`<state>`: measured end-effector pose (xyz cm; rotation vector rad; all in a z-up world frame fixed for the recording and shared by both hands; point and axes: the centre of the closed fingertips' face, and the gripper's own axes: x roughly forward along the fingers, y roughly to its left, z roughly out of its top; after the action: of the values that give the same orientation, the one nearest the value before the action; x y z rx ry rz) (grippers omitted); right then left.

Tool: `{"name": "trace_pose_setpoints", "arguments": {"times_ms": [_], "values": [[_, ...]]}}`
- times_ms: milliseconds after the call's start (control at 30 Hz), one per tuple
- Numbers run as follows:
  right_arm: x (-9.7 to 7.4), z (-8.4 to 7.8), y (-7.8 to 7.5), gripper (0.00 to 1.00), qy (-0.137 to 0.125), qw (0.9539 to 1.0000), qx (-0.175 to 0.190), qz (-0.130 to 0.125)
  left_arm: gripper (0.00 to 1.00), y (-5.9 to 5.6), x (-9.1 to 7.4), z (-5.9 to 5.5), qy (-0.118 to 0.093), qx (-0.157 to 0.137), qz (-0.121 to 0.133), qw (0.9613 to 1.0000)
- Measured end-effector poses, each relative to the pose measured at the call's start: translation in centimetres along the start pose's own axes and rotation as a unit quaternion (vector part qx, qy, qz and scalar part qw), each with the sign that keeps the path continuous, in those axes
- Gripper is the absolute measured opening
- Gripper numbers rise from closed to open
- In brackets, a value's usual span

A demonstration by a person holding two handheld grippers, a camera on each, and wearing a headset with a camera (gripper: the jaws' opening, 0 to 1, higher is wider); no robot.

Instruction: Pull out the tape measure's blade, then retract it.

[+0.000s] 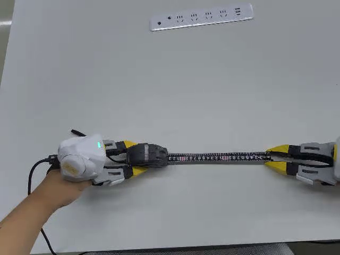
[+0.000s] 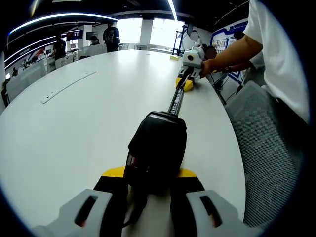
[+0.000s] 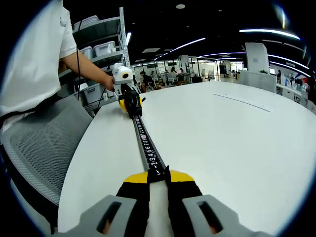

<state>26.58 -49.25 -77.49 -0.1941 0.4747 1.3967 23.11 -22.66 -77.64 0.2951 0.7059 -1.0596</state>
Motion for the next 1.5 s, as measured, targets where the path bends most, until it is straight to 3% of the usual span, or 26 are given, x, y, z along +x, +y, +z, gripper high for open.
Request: {"name": "trace_pose_setpoints", "arguments": {"times_ms": [700,833,1500], "values": [[0.0,0.2,-0.2,0.13,0.012,0.9997,0.014,-0.015,0.3,0.0,0.0,0.2,0.006,0.005,0.003,1.0],[0.3,0.3,0.1,0.18,0.013,0.9997,0.014,-0.012,0.31,0.1,0.0,0.1,0.013,0.007,0.007,0.9999],[0.7,1.4,0.6,0.33,0.007,0.9994,0.026,-0.02,0.49,0.4,-0.5,-0.2,0.016,-0.008,0.023,0.9996]]}}
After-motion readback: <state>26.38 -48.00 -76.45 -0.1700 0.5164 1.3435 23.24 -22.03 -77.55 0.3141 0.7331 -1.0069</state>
